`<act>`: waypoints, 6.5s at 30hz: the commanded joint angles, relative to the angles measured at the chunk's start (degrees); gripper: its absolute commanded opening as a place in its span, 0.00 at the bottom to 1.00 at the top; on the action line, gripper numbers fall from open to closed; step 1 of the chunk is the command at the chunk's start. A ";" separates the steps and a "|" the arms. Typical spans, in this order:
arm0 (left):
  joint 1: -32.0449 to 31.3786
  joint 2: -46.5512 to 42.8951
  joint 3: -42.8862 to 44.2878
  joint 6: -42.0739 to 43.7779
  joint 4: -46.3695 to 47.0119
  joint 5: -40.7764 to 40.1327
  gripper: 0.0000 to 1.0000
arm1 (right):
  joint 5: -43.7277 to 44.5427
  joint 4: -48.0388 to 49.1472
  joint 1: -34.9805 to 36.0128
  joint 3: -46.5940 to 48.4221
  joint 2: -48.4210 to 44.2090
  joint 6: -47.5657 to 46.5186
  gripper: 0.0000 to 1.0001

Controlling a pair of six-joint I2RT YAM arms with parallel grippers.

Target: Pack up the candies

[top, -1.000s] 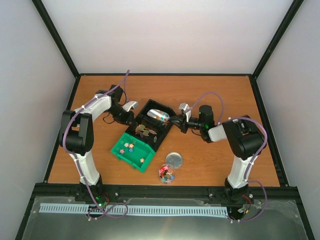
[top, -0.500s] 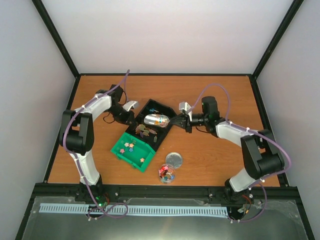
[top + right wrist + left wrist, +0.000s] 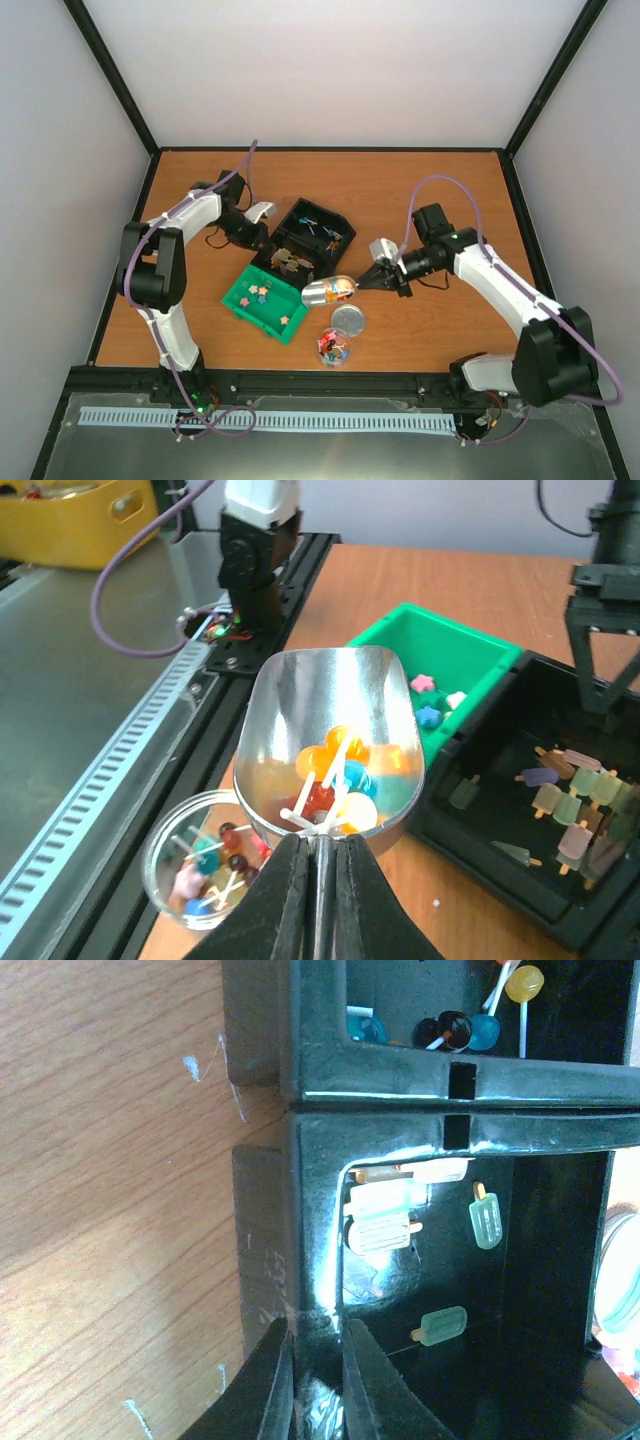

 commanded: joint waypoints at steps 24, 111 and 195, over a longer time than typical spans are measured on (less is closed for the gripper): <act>0.29 -2.85 -0.55 -0.40 1.70 0.40 0.01 | 23.55 -21.81 1.83 -6.32 -13.41 -19.00 0.03; 9.36 -34.53 0.11 -3.35 7.56 -4.03 1.00 | 34.42 9.46 -8.73 13.94 12.79 31.15 0.81; -71.23 -23.83 -33.42 27.34 41.01 -48.64 1.00 | 35.72 9.82 -6.94 2.87 2.75 42.51 0.03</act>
